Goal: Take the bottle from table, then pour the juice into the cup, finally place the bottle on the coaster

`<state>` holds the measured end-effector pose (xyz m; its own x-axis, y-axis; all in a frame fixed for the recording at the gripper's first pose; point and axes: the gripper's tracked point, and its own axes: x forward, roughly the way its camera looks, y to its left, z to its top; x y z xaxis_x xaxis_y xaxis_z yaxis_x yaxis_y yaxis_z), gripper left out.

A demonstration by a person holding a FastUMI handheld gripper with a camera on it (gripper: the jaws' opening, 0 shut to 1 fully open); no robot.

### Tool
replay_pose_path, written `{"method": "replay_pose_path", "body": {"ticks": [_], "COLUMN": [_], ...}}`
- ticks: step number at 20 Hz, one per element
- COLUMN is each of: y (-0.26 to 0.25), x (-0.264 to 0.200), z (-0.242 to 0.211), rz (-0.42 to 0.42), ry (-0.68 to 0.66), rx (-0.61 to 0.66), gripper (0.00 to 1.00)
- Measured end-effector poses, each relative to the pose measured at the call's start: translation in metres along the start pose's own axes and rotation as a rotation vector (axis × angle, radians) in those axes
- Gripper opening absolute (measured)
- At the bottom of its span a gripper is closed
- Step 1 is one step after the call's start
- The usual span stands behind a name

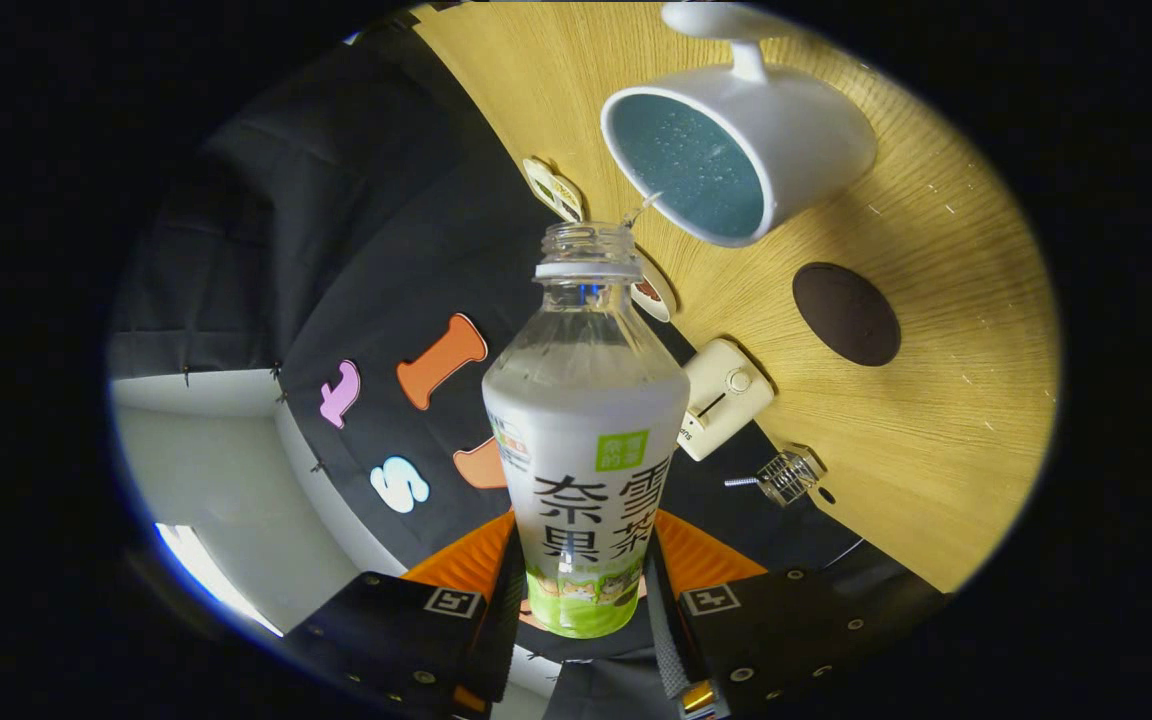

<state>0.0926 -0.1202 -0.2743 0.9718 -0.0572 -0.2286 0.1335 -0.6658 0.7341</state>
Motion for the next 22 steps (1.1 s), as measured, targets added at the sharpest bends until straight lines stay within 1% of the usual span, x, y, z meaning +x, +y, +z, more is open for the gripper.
{"method": "replay_pose_path", "body": {"ticks": [9, 14, 15, 17, 18, 20, 22], "y": [0.004, 0.005, 0.003, -0.012, -0.021, -0.029, -0.044], "x": [0.001, 0.003, 0.005, 0.009, 0.009, 0.001, -0.001], "z": [-0.004, -0.006, -0.006, -0.005, -0.001, 0.010, 0.020], "rz": [0.032, 0.033, 0.024, -0.044, -0.065, -0.090, -0.145], "ry": [0.000, 0.002, 0.002, -0.009, -0.014, -0.025, -0.035], "rx": [0.043, 0.045, 0.030, -0.057, -0.101, -0.171, -0.290], "gripper": [0.58, 0.58, 0.58, 0.58, 0.58, 0.58, 0.58]}}
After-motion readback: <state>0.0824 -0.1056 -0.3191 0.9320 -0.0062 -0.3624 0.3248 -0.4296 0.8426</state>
